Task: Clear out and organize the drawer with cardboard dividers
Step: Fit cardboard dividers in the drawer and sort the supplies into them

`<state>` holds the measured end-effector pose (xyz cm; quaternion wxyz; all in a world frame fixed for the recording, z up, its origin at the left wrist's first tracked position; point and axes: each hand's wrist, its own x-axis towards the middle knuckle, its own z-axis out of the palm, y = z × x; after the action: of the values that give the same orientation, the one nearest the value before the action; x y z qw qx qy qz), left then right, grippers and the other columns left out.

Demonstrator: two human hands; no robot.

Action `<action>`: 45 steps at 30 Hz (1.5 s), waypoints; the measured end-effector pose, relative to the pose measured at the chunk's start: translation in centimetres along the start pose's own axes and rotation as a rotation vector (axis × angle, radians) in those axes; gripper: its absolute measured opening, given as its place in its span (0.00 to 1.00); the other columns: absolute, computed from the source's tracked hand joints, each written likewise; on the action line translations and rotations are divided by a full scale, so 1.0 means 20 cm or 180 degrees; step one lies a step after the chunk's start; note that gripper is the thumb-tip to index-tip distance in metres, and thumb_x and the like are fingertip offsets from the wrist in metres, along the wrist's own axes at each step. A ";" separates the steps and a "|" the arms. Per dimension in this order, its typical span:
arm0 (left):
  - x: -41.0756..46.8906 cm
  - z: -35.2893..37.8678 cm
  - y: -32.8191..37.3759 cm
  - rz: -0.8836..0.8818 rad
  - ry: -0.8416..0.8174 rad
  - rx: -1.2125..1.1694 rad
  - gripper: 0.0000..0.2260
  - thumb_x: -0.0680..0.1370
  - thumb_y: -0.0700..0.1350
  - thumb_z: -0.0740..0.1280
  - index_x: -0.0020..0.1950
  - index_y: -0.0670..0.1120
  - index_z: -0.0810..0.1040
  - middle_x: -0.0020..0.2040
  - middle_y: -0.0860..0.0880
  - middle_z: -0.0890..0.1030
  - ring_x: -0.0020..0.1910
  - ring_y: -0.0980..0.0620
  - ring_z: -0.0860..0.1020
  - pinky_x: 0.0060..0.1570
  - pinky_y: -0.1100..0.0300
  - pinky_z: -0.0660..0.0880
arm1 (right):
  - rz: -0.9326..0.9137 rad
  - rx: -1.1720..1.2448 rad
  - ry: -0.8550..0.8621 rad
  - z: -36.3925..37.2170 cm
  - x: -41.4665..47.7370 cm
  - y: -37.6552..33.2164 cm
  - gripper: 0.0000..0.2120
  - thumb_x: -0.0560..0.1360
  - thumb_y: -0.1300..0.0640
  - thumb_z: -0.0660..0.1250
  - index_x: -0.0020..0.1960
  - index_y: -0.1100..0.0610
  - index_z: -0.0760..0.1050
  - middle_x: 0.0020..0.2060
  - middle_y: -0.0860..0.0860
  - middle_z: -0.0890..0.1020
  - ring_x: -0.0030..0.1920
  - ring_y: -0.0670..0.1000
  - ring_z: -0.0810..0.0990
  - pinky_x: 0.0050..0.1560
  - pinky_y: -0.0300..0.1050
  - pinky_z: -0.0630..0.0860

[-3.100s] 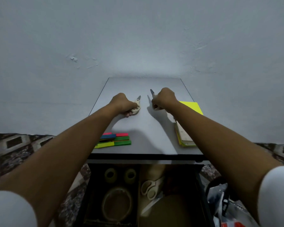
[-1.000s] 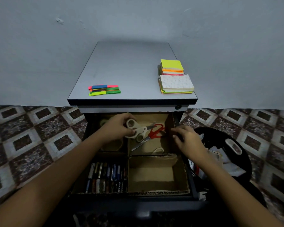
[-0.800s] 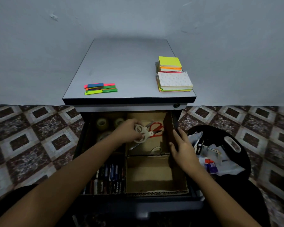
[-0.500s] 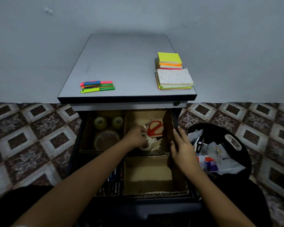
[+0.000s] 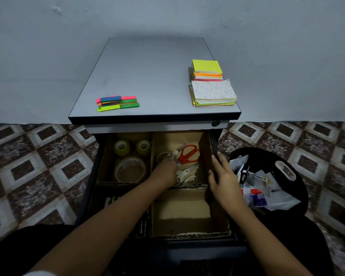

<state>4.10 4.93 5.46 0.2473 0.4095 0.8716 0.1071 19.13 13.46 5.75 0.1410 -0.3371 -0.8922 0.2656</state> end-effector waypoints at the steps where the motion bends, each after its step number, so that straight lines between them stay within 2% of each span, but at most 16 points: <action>1: 0.00 0.00 0.00 -0.0003 0.0002 0.0057 0.27 0.78 0.42 0.64 0.75 0.40 0.60 0.73 0.39 0.60 0.67 0.42 0.68 0.64 0.55 0.68 | -0.0003 -0.0006 0.0003 0.00 0.00 0.00 0.24 0.80 0.60 0.58 0.74 0.58 0.59 0.76 0.51 0.55 0.75 0.51 0.56 0.66 0.32 0.50; 8: 0.02 0.02 -0.01 -0.0037 0.0079 0.0171 0.19 0.77 0.41 0.64 0.68 0.39 0.71 0.66 0.39 0.72 0.61 0.44 0.74 0.58 0.56 0.72 | 0.0012 -0.0027 0.0001 0.00 0.00 0.00 0.24 0.80 0.59 0.58 0.75 0.57 0.59 0.76 0.51 0.55 0.75 0.51 0.57 0.66 0.32 0.50; 13: 0.03 0.04 -0.03 -0.0023 0.0042 0.0115 0.17 0.77 0.41 0.65 0.65 0.39 0.73 0.67 0.41 0.72 0.61 0.45 0.74 0.60 0.56 0.73 | 0.0033 -0.0011 -0.0006 0.00 0.00 0.00 0.24 0.80 0.59 0.58 0.75 0.57 0.59 0.76 0.50 0.55 0.74 0.50 0.57 0.64 0.31 0.53; 18: 0.05 0.05 -0.04 -0.0038 0.0088 0.0080 0.15 0.76 0.41 0.66 0.62 0.41 0.75 0.61 0.42 0.76 0.57 0.46 0.76 0.56 0.56 0.74 | 0.0021 -0.0010 0.0021 0.00 0.00 0.00 0.24 0.80 0.59 0.58 0.74 0.57 0.59 0.76 0.50 0.56 0.74 0.51 0.58 0.64 0.31 0.53; 25: 0.04 0.06 -0.05 -0.0035 0.0117 0.0031 0.15 0.76 0.40 0.66 0.63 0.41 0.75 0.60 0.42 0.77 0.57 0.45 0.76 0.57 0.55 0.74 | 0.0022 0.0023 0.0050 0.01 0.00 0.00 0.23 0.80 0.59 0.58 0.74 0.57 0.60 0.76 0.51 0.56 0.74 0.51 0.58 0.66 0.34 0.55; 32: 0.02 0.02 -0.03 0.0092 0.0347 -0.0489 0.18 0.75 0.42 0.68 0.64 0.43 0.74 0.61 0.43 0.75 0.58 0.46 0.75 0.57 0.55 0.75 | 0.0048 0.0015 0.0055 0.00 0.00 0.00 0.24 0.80 0.59 0.59 0.74 0.57 0.60 0.75 0.50 0.57 0.74 0.51 0.58 0.65 0.33 0.54; 35: -0.02 -0.03 -0.01 0.0302 0.0481 -0.0877 0.17 0.75 0.42 0.68 0.64 0.44 0.75 0.62 0.45 0.75 0.59 0.49 0.75 0.58 0.59 0.73 | 0.0050 0.0028 -0.0007 -0.01 0.01 0.00 0.23 0.79 0.58 0.60 0.74 0.57 0.61 0.75 0.52 0.58 0.74 0.51 0.58 0.69 0.37 0.56; 37: -0.05 -0.07 0.00 0.0394 0.0537 -0.1078 0.16 0.75 0.43 0.68 0.64 0.45 0.76 0.61 0.47 0.76 0.57 0.53 0.75 0.55 0.64 0.72 | 0.0015 0.0083 0.0028 -0.03 0.02 -0.01 0.23 0.79 0.57 0.61 0.72 0.58 0.64 0.72 0.54 0.63 0.72 0.53 0.62 0.70 0.42 0.60; 39: -0.08 -0.13 0.01 0.0430 0.0683 -0.1181 0.14 0.76 0.43 0.68 0.62 0.45 0.77 0.57 0.48 0.79 0.51 0.56 0.76 0.49 0.67 0.71 | -0.0045 0.0180 0.0196 -0.07 0.04 -0.03 0.20 0.78 0.57 0.63 0.69 0.60 0.69 0.65 0.56 0.71 0.67 0.54 0.69 0.65 0.42 0.65; 42: -0.12 -0.23 0.04 0.0540 0.1018 -0.1227 0.10 0.77 0.43 0.66 0.57 0.45 0.79 0.49 0.49 0.80 0.44 0.58 0.75 0.41 0.71 0.71 | 0.0001 0.0438 0.0411 -0.18 0.08 -0.10 0.14 0.77 0.57 0.64 0.61 0.59 0.77 0.58 0.55 0.77 0.59 0.53 0.74 0.57 0.39 0.68; 45: -0.15 -0.38 0.10 0.0609 0.1243 -0.1378 0.06 0.77 0.43 0.65 0.51 0.45 0.80 0.43 0.50 0.80 0.42 0.55 0.78 0.45 0.61 0.76 | 0.0095 0.0688 0.0551 -0.33 0.15 -0.18 0.11 0.78 0.56 0.63 0.57 0.59 0.79 0.52 0.54 0.81 0.48 0.48 0.77 0.44 0.36 0.72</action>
<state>3.07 3.98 13.67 0.1454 0.3991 0.8171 0.3898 17.97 15.73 13.47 0.2489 -0.3549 -0.8377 0.3321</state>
